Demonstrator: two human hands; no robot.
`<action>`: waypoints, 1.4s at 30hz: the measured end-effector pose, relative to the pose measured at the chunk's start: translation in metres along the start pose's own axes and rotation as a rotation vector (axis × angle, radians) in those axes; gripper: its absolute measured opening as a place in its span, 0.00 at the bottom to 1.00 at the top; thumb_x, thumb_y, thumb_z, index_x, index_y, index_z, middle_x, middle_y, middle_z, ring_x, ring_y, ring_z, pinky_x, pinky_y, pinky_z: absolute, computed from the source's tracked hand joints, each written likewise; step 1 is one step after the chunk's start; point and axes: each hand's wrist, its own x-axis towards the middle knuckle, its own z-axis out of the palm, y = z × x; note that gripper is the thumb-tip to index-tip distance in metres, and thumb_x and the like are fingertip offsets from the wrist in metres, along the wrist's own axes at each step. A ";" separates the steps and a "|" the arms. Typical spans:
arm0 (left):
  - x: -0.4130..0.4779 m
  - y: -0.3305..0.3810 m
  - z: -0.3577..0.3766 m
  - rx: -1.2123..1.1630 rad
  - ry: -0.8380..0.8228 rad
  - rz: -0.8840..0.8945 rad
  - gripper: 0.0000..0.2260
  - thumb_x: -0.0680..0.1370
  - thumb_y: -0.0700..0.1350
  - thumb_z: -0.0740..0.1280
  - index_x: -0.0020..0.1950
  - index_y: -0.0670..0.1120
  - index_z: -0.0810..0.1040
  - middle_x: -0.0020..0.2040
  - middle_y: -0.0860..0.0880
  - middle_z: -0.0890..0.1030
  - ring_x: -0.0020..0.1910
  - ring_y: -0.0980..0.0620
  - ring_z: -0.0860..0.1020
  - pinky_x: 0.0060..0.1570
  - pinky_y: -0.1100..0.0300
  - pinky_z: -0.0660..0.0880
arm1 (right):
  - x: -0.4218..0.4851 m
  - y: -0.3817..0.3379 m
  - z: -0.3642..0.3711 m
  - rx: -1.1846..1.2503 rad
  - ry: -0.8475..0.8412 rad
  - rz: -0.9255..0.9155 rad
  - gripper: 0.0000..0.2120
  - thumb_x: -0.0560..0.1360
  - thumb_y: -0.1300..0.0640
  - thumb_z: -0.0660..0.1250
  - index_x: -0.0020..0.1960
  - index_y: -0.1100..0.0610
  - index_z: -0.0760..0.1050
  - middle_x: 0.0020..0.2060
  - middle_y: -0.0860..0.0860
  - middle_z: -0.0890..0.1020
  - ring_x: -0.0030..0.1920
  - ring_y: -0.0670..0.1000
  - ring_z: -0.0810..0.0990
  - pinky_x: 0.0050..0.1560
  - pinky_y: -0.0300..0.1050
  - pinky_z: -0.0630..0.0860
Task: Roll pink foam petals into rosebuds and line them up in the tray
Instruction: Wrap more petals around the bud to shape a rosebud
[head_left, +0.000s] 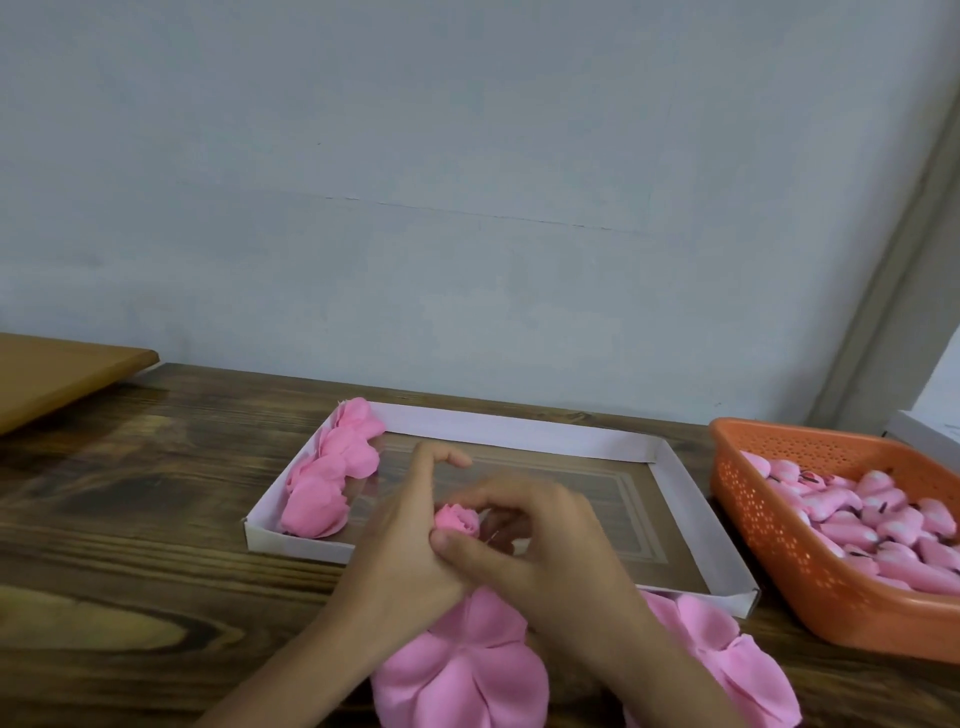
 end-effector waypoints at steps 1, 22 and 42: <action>0.002 -0.001 -0.002 -0.003 -0.010 -0.016 0.37 0.68 0.35 0.75 0.59 0.73 0.65 0.50 0.80 0.74 0.49 0.73 0.77 0.45 0.76 0.74 | 0.004 0.000 -0.002 0.075 -0.069 0.029 0.06 0.73 0.49 0.76 0.50 0.47 0.86 0.42 0.46 0.87 0.42 0.47 0.85 0.47 0.52 0.82; 0.032 -0.036 -0.041 -0.164 -0.156 -0.316 0.16 0.80 0.47 0.70 0.61 0.62 0.68 0.38 0.51 0.78 0.31 0.60 0.73 0.32 0.63 0.72 | 0.105 0.008 -0.006 0.582 -0.339 0.492 0.06 0.73 0.67 0.78 0.50 0.65 0.87 0.48 0.60 0.88 0.47 0.52 0.88 0.48 0.37 0.83; 0.052 -0.036 -0.021 0.273 -0.215 -0.141 0.18 0.79 0.45 0.72 0.55 0.44 0.62 0.50 0.59 0.71 0.44 0.64 0.75 0.37 0.74 0.71 | 0.094 0.029 -0.006 0.584 -0.316 0.465 0.13 0.71 0.65 0.79 0.54 0.64 0.83 0.49 0.57 0.88 0.47 0.49 0.87 0.48 0.40 0.83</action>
